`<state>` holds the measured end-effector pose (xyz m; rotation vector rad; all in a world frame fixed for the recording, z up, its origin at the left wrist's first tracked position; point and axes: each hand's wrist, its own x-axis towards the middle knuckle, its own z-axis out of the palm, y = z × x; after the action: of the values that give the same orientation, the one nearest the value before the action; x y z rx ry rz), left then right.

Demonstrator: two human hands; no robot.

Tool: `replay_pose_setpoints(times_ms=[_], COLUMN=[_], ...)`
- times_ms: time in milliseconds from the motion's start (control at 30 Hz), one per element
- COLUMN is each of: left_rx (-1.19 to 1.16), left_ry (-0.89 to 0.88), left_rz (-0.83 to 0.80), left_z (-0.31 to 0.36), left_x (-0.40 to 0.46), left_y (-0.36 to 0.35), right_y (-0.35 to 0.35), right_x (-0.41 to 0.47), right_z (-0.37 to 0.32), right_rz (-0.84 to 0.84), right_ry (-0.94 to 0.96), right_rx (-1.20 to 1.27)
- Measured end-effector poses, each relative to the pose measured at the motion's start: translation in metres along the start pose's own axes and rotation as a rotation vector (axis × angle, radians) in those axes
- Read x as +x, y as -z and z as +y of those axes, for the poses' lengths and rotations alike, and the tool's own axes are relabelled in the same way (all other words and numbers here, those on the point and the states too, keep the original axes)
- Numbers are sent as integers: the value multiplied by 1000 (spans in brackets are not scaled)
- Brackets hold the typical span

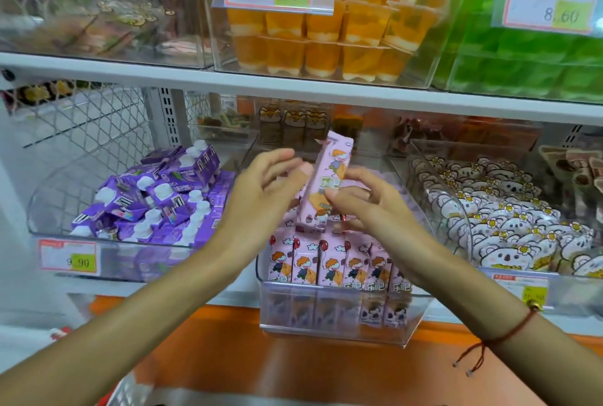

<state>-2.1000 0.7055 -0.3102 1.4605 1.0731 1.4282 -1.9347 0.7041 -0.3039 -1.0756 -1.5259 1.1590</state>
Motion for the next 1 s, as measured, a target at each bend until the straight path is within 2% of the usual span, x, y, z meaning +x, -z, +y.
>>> replay_pose_setpoints(times_ms=[200, 333, 500, 800, 1000], left_rx=[278, 371, 363, 382, 357], left_ry=[-214, -342, -359, -369, -322], left_rz=[-111, -129, -98, -96, -85], left_z=[0, 0, 1, 1, 20], left_x=[-8, -14, -14, -15, -23], left_y=[1, 1, 2, -1, -4], right_y=[9, 16, 18, 20, 7], right_x=[-1, -3, -4, -6, -10], right_z=[4, 1, -3, -3, -23], right_rz=[-91, -84, -70, -62, 17], right_ry=[65, 225, 315, 298, 271], right_rx=[2, -1, 8, 29, 1])
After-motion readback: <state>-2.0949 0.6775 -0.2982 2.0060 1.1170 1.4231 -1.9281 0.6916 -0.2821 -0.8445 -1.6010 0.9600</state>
